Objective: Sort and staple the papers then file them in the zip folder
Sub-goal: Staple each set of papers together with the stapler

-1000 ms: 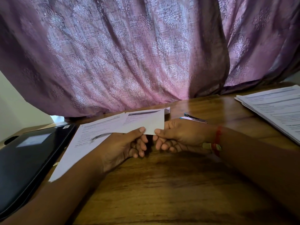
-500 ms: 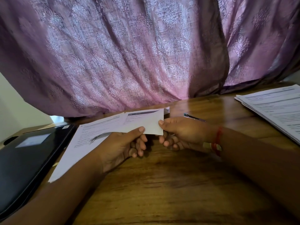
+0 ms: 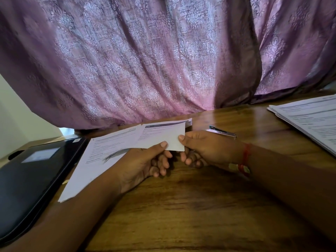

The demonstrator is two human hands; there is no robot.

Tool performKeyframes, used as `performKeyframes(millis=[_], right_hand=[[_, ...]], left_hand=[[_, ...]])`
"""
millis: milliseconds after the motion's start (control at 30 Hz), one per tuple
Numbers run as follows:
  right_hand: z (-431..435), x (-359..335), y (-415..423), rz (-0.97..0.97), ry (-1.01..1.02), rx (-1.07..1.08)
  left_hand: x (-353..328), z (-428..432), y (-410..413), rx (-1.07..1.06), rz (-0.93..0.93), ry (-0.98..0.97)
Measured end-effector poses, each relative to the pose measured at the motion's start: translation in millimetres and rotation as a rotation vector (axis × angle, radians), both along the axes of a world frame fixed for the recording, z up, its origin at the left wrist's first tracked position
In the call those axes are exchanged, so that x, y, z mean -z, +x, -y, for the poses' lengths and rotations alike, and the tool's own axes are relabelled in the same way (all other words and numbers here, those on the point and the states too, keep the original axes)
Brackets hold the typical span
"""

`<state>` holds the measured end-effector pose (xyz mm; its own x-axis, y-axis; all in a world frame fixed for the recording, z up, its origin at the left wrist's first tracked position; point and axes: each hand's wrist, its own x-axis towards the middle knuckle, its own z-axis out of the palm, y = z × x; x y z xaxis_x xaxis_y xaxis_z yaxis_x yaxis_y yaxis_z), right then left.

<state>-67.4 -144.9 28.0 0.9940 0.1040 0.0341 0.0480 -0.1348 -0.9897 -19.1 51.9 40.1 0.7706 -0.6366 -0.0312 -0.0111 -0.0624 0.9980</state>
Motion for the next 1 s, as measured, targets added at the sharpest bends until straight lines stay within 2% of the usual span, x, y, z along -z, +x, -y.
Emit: performKeyframes(millis=[333, 533, 833, 1000], right_hand=[[2.4, -4.6, -2.9, -0.068, 0.011, -0.054], [4.8, -5.9, -3.1, -0.077, -0.061, -0.128], [6.9, -6.2, -3.7, -0.143, 0.027, -0.161], [7.6, -4.9, -2.6, -0.120, -0.010, -0.182]], left_hand=[[3.2, 1.9, -1.0, 0.003, 0.021, 0.022], [3.5, 2.1, -0.2, -0.025, -0.005, 0.015], [3.4, 2.3, -0.3, -0.034, -0.022, 0.014], [3.0, 2.7, -0.9, -0.038, -0.024, 0.022]])
